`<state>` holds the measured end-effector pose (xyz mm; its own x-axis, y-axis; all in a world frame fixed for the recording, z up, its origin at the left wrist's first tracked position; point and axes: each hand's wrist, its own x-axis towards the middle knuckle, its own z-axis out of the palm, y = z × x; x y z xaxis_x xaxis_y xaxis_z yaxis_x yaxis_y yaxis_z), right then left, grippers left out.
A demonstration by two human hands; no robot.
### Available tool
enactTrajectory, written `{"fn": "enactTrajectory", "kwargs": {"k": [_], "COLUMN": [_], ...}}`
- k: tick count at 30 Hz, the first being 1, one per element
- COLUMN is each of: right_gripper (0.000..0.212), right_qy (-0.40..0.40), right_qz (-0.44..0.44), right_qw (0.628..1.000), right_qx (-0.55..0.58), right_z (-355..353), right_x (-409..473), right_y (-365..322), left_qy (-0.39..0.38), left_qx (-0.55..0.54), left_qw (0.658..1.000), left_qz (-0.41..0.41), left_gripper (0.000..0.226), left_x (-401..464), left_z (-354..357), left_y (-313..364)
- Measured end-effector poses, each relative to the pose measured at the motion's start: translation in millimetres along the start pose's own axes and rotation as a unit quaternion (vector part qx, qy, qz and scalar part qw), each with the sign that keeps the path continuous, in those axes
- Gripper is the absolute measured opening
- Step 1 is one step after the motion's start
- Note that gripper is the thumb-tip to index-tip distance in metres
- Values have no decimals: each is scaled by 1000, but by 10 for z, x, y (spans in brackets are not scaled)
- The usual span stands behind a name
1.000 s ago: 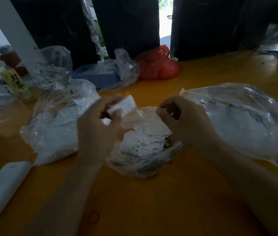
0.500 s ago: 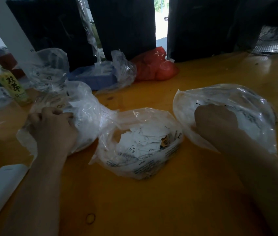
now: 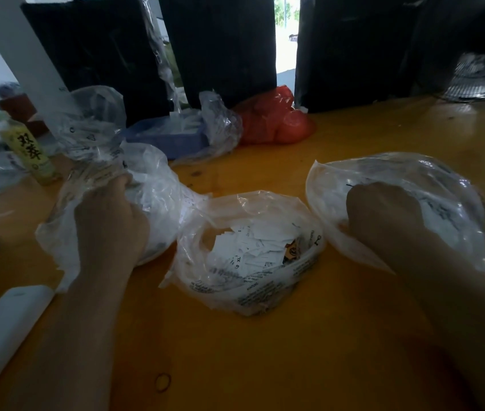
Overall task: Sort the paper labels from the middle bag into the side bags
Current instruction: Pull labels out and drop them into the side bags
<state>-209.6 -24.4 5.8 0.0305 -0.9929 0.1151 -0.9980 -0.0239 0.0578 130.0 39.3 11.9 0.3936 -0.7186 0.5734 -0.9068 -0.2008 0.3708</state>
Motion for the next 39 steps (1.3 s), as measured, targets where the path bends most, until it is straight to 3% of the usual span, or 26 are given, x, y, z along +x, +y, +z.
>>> {"fn": "enactTrajectory", "kwargs": {"k": [5, 8, 10, 12, 13, 14, 16, 18, 27, 30, 34, 36, 39], "right_gripper": [36, 40, 40, 36, 35, 34, 32, 31, 42, 41, 56, 56, 29], "right_qy": [49, 120, 116, -13, -79, -123, -179, -200, -167, -179, -153, -122, -60], "right_qz": [2, -47, -103, -145, -165, -186, -222, -241, -245, -233, -195, -208, -244], "right_qw": [998, 975, 918, 780, 717, 682, 653, 646, 689, 669, 653, 686, 752], "right_qx": [34, 182, 364, 608, 673, 696, 702, 696, 661, 683, 715, 687, 610], "right_z": [-34, -52, -92, -128, -131, -111, -59, -14, 62, 73, 75, 67, 73], "right_x": [-11, -47, -101, -191, -236, -262, -305, -331, -291, -278, -269, -271, -286], "right_y": [-22, -141, -265, -376, -412, -442, -510, -569, -588, -580, -588, -594, -592], "left_qy": [157, 177, 106, -63, -168, -257, -360, -390, -363, -352, -337, -331, -321], "left_qx": [-46, -136, -250, -361, -400, -432, -490, -526, -628, -662, -675, -679, -688], "left_qw": [985, 961, 945, 920, 895, 862, 794, 756, 681, 639, 625, 621, 608], "left_qz": [49, 166, 186, 137, 103, 69, 23, 22, -102, -171, -200, -208, -232], "left_gripper": [40, 29, 25, 28, 33, 40, 53, 58, 41, 36, 25, 29, 26], "left_x": [-77, -214, -326, -460, -521, -566, -610, -635, -616, -598, -585, -578, -587], "left_z": [-39, 64, 149, 230, 276, 316, 389, 409, 378, 373, 374, 368, 377], "left_y": [141, 325, 487, 638, 690, 725, 756, 765, 770, 768, 751, 744, 733]}}
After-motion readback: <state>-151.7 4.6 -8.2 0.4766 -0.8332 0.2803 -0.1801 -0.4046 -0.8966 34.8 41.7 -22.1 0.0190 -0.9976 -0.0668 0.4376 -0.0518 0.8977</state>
